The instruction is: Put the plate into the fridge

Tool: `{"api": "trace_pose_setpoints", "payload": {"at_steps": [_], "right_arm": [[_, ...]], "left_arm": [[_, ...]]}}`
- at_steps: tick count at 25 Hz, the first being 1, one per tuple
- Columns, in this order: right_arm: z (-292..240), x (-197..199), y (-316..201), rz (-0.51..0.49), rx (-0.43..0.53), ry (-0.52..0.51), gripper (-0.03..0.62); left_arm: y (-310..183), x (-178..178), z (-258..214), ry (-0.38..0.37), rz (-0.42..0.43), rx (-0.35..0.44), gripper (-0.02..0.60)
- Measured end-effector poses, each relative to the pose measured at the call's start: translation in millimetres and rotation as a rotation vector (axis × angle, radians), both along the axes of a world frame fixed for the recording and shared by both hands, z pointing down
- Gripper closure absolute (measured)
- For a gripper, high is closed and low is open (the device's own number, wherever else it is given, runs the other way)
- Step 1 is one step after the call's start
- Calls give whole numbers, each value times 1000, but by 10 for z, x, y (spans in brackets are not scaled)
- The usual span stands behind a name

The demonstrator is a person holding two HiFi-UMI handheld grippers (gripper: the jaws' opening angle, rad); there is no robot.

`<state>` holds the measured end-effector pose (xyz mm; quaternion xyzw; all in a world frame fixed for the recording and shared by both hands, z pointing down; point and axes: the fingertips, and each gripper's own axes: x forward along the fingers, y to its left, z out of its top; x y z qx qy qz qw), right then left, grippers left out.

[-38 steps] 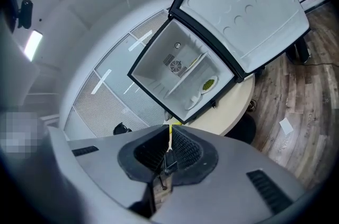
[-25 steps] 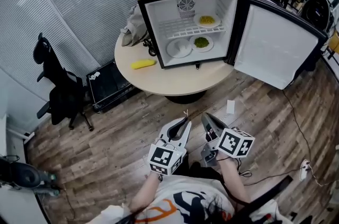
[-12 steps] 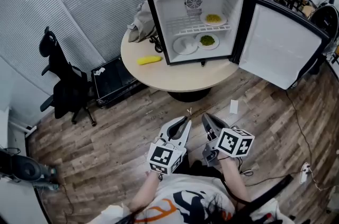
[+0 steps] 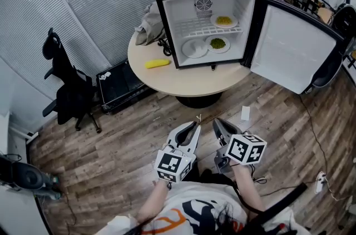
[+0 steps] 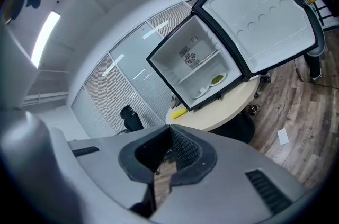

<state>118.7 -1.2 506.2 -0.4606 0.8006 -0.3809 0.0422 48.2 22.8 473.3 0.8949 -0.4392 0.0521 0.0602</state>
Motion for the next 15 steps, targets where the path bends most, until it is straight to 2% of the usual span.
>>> {"api": "trace_pose_setpoints", "payload": {"at_steps": [15], "right_arm": [[-15, -54, 52, -31, 34, 77, 577]], "left_arm": [[45, -13, -23, 0, 0, 9, 534]]}}
